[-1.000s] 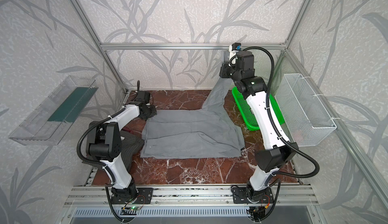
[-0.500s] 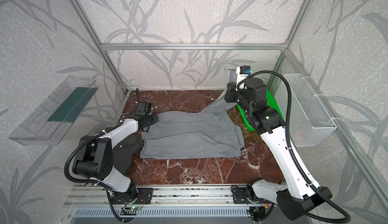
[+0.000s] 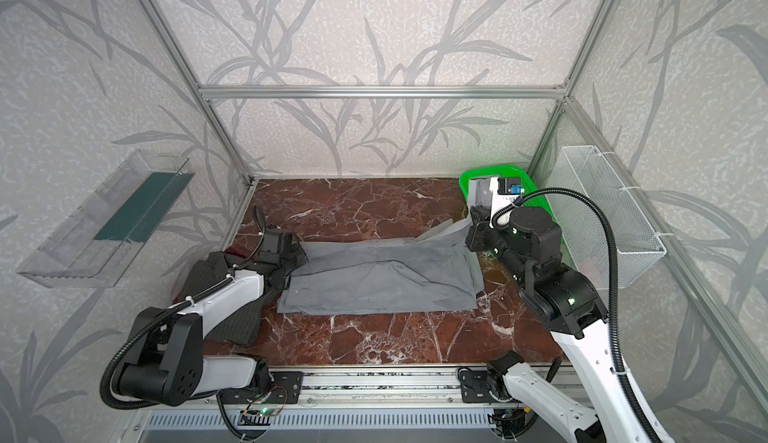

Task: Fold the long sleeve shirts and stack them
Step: 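Swing the raised sleeve with the right gripper toward the robot across the shirt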

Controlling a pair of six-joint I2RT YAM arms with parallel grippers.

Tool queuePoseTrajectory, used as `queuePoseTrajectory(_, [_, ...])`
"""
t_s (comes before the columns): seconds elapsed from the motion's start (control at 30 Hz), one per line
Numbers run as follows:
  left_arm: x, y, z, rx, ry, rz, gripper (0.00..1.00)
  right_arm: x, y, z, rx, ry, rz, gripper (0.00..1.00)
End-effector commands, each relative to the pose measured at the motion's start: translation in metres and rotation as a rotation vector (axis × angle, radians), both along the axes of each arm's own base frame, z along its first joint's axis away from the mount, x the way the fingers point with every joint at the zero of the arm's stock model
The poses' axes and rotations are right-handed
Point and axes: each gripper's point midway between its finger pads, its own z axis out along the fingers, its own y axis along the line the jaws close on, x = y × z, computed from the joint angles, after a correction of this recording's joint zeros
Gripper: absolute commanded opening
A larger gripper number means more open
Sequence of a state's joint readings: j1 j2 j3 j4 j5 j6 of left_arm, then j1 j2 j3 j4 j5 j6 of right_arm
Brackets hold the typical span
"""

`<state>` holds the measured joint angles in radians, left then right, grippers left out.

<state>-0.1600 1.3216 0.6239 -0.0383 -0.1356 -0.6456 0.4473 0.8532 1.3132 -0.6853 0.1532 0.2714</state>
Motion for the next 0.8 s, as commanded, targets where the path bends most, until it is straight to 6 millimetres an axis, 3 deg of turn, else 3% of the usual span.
queuePoseTrajectory(0.0, [0.0, 0.008, 0.016, -0.014, -0.093, 0.066, 0.0, -0.016, -0.005, -0.013, -0.02, 0.04, 0.008, 0.0])
queuePoseTrajectory(0.27, [-0.016, 0.009, 0.007, -0.036, -0.087, 0.079, 0.01, -0.032, -0.007, -0.049, -0.041, 0.134, 0.023, 0.0])
queuePoseTrajectory(0.37, [-0.024, 0.011, 0.005, -0.035, -0.075, 0.091, 0.09, -0.036, -0.003, -0.057, -0.025, 0.152, 0.037, 0.0])
queuePoseTrajectory(0.63, [-0.045, 0.024, 0.018, -0.041, -0.112, 0.165, 0.43, -0.048, 0.005, -0.07, -0.048, 0.196, 0.067, 0.0])
queuePoseTrajectory(0.77, [-0.058, 0.031, 0.025, -0.061, -0.155, 0.214, 0.52, -0.054, 0.007, -0.075, -0.043, 0.201, 0.086, 0.0])
